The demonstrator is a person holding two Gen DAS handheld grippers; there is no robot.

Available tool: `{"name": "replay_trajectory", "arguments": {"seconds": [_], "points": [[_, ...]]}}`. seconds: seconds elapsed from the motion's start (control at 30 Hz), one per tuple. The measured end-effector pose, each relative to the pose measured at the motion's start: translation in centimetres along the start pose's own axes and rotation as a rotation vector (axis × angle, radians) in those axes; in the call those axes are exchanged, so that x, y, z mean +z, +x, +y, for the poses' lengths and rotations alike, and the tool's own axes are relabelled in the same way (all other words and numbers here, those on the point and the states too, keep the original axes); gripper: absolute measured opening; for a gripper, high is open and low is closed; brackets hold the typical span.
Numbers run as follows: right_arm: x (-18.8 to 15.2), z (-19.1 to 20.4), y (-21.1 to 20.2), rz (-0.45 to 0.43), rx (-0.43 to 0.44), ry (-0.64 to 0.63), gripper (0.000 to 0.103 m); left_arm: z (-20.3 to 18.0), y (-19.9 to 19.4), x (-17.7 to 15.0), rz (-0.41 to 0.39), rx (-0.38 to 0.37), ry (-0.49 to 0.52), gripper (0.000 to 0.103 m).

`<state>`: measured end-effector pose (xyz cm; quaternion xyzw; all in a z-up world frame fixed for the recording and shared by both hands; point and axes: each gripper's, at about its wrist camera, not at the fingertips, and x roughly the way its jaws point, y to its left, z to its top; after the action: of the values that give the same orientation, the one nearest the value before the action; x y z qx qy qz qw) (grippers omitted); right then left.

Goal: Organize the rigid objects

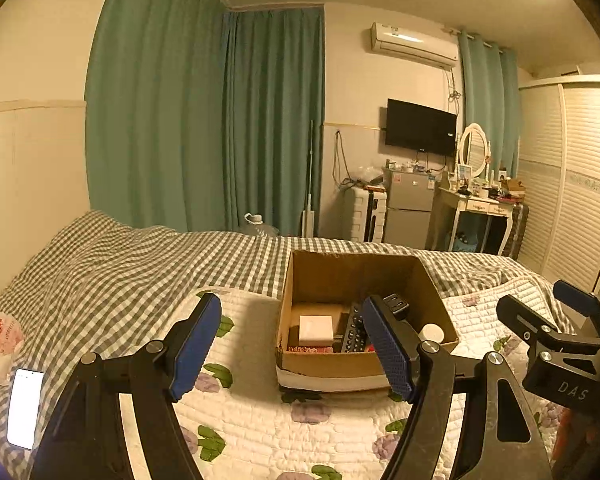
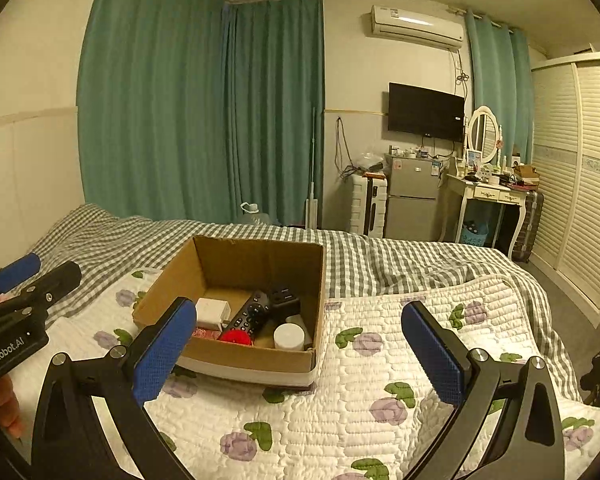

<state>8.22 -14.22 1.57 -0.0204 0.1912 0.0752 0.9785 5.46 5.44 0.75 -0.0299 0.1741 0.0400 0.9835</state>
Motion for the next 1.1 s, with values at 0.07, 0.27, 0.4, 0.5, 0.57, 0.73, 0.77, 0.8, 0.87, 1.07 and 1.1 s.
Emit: {"name": "replay_trajectory", "arguments": {"seconds": [0.07,0.27,0.4,0.5,0.57,0.73,0.77,0.8,0.87,1.07,1.1], "points": [[-0.01,0.03,-0.04,0.002,-0.002,-0.001,0.103,0.12,0.06,-0.03,0.006,-0.001,-0.008,0.076],[-0.03,0.04,-0.03,0.008,-0.004,0.002,0.103,-0.11,0.07,-0.07,0.016,-0.010,0.011,0.076],[-0.15,0.23,-0.11,0.005,-0.014,-0.024,0.103,-0.50,0.14,-0.08,0.023,-0.015,0.024,0.076],[-0.24,0.39,-0.17,0.003,-0.014,-0.029,0.103,-0.47,0.20,-0.08,0.029,-0.019,0.022,0.076],[-0.31,0.54,-0.12,0.007,-0.016,-0.034,0.103,-0.39,0.15,-0.11,0.029,-0.026,0.018,0.076],[-0.46,0.65,0.08,0.017,-0.021,-0.032,0.103,-0.62,0.21,-0.21,0.027,-0.003,0.033,0.076],[-0.47,0.66,0.11,0.018,-0.025,-0.032,0.103,-0.63,0.22,-0.23,0.028,-0.003,0.034,0.076],[-0.48,0.64,0.13,0.019,-0.026,-0.031,0.103,-0.62,0.21,-0.22,0.026,-0.003,0.033,0.076],[-0.46,0.56,0.15,0.019,-0.027,-0.028,0.103,-0.64,0.22,-0.21,0.025,-0.001,0.033,0.076],[-0.50,0.56,0.15,0.021,-0.027,-0.028,0.103,-0.57,0.29,-0.27,0.023,-0.002,0.032,0.076],[-0.54,0.56,0.18,0.022,-0.028,-0.028,0.103,-0.57,0.27,-0.28,0.022,0.000,0.032,0.076]]}}
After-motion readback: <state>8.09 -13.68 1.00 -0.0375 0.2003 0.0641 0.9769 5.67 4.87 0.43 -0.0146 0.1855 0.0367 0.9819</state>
